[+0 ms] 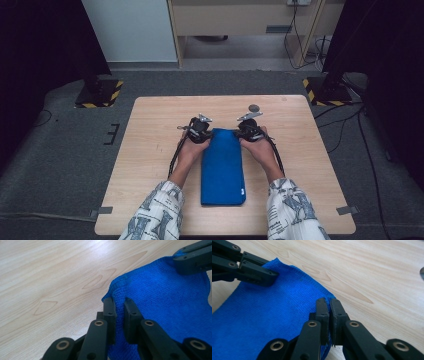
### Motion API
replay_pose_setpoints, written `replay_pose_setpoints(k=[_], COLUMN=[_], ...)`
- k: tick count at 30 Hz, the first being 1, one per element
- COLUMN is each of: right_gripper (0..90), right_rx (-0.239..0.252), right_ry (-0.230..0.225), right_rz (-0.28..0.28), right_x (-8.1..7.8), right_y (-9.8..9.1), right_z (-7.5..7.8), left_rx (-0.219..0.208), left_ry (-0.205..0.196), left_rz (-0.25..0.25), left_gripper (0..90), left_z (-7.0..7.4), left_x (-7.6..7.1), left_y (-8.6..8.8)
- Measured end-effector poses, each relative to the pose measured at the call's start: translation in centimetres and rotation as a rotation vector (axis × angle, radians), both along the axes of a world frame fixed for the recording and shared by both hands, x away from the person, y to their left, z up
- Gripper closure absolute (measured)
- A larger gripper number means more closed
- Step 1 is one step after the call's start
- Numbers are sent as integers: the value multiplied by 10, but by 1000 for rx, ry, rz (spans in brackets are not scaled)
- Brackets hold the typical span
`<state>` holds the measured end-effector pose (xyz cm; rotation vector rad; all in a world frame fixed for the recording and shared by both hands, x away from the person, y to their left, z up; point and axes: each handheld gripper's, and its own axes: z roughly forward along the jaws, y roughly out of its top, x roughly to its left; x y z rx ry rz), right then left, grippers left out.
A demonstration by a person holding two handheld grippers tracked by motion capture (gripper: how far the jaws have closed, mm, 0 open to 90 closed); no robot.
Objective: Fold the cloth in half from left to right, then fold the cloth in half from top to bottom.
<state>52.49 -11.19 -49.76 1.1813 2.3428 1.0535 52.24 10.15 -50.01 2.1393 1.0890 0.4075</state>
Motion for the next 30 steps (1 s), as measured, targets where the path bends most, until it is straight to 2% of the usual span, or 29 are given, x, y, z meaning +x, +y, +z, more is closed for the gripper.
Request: replay_pose_setpoints(k=[8,10,14,23,26,30], right_gripper=[871,871,871,871,871,871], right_rx=[2,6,12,5,15,42], right_ry=[-42,-46,-47,-65,-76,-79], right_rz=[14,11,6,20,12,-3], right_x=[-10,-10,-11,-10,-7,-5], right_y=[-1,-2,-2,2,1,-1], right_z=[17,19,22,31,37,41], left_rx=[-23,-47,-39,-54,-80,-83], left_ry=[-35,-39,-48,-60,-76,-85], left_rz=[-1,-7,-19,-6,13,11], left_gripper=[827,831,836,843,842,841], left_z=[14,15,18,26,31,35], left_x=[-6,-5,-5,-5,-4,-3], left_y=[-1,0,-1,2,4,5])
